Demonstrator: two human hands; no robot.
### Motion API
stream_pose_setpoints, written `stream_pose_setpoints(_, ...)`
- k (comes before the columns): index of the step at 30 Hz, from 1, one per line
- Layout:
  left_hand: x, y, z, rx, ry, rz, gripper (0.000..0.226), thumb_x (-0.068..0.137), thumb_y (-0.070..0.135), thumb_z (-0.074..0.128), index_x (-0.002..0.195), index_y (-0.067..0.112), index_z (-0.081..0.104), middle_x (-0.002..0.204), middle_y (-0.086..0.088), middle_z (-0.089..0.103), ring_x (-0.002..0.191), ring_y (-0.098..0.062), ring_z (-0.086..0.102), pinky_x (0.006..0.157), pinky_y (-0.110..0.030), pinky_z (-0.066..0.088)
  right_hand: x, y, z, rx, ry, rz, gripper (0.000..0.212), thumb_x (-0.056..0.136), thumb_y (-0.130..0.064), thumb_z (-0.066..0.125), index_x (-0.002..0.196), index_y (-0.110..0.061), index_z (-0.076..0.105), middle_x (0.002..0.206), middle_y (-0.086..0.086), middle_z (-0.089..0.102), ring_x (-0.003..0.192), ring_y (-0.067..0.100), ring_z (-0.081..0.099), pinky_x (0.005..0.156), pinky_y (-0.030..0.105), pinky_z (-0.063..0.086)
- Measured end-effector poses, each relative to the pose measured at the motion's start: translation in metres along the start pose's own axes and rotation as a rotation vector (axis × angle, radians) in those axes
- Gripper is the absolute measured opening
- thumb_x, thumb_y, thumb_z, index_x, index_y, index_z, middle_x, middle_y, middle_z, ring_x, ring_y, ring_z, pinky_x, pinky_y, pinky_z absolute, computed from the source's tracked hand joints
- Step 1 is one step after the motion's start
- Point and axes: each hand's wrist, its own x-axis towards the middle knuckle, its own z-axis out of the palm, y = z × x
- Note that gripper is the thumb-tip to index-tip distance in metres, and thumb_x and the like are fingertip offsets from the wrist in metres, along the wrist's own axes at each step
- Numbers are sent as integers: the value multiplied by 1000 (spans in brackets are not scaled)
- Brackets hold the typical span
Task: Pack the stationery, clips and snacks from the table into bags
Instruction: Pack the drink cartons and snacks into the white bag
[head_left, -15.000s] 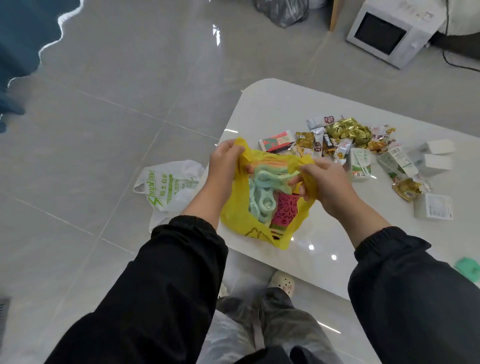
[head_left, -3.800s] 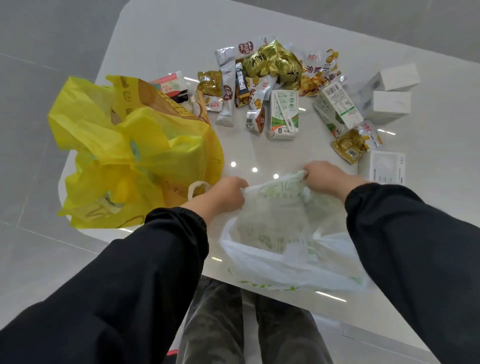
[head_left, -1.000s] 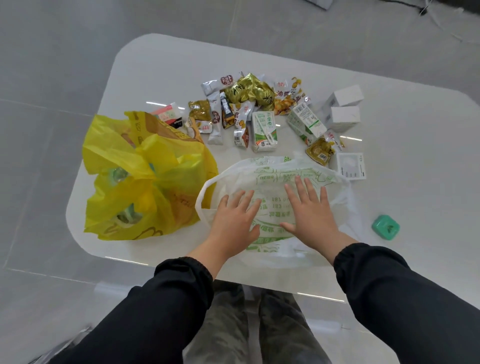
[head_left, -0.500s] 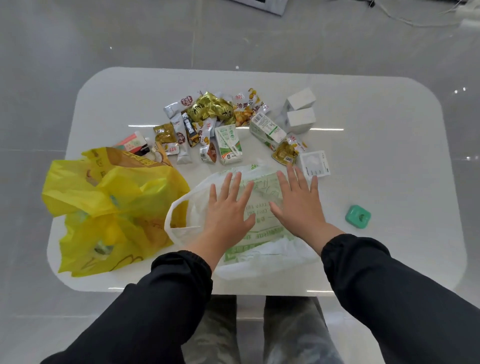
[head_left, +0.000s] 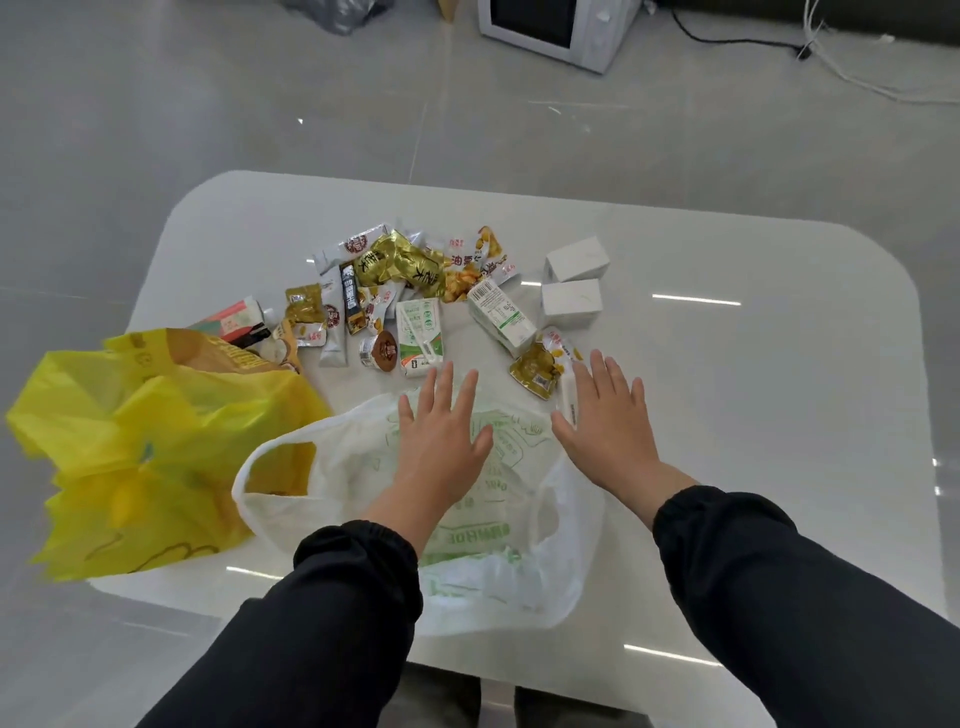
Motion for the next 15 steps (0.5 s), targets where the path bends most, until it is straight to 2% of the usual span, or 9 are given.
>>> stream_pose_setpoints(10,23,-27,8,-125,-35,-163,69,96,42,40,152,26,4,160,-4,-6,147,-20,-7,116,-50,5,61,-1,-1,87,-5,36,64,92,-44,46,144,-11,30,151,13,28,138,29,28,113,43,25)
stream_pose_setpoints(15,51,-46,12,-110,-41,-181,68,95,40,40,152,23,6,160,-7,-3,147,-23,-6,117,-48,5,87,3,6,38,-20,45,56,86,-42,55,130,-9,44,127,9,48,114,28,47,96,41,41)
